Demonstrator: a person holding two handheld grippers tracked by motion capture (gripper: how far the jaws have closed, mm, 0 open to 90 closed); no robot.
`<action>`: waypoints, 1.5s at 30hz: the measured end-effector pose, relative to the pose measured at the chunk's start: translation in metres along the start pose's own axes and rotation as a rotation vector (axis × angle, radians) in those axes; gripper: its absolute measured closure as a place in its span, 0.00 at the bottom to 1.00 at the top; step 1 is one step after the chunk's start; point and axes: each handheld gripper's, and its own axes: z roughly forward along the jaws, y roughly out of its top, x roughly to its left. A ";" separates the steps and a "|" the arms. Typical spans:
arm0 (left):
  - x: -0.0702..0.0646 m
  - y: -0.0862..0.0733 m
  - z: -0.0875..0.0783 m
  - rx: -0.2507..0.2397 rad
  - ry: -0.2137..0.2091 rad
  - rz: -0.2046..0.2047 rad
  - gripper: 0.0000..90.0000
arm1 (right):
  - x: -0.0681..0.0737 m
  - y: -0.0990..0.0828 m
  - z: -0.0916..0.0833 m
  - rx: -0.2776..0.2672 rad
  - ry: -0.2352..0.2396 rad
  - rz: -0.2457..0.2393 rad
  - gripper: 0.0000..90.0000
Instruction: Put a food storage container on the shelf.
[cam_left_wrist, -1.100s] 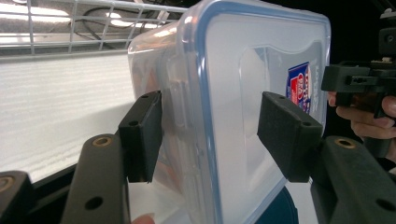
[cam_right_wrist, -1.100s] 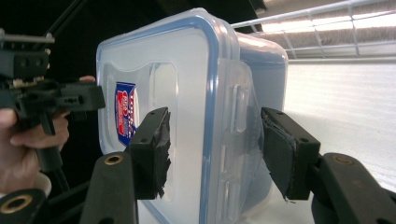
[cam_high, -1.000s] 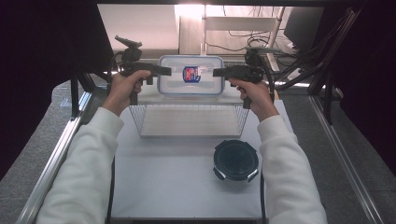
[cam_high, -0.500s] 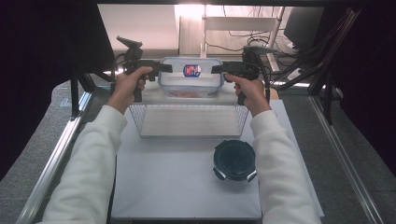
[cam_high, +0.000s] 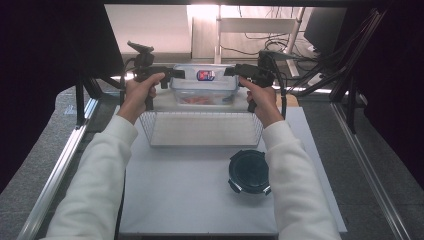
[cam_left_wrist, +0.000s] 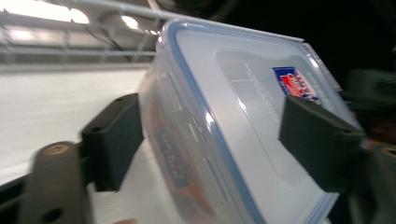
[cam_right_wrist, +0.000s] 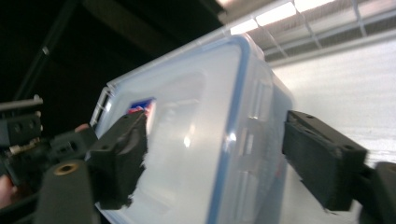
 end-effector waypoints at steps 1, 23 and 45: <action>-0.003 -0.001 -0.004 -0.015 0.021 0.028 0.19 | 0.002 -0.002 -0.003 -0.029 0.003 0.001 0.20; -0.041 -0.155 -0.078 -0.055 0.098 0.387 0.22 | -0.029 -0.123 -0.117 -0.082 0.002 -0.550 0.16; -0.015 -0.265 -0.078 0.097 0.116 0.345 0.24 | -0.084 -0.214 -0.138 0.016 -0.051 -0.564 0.27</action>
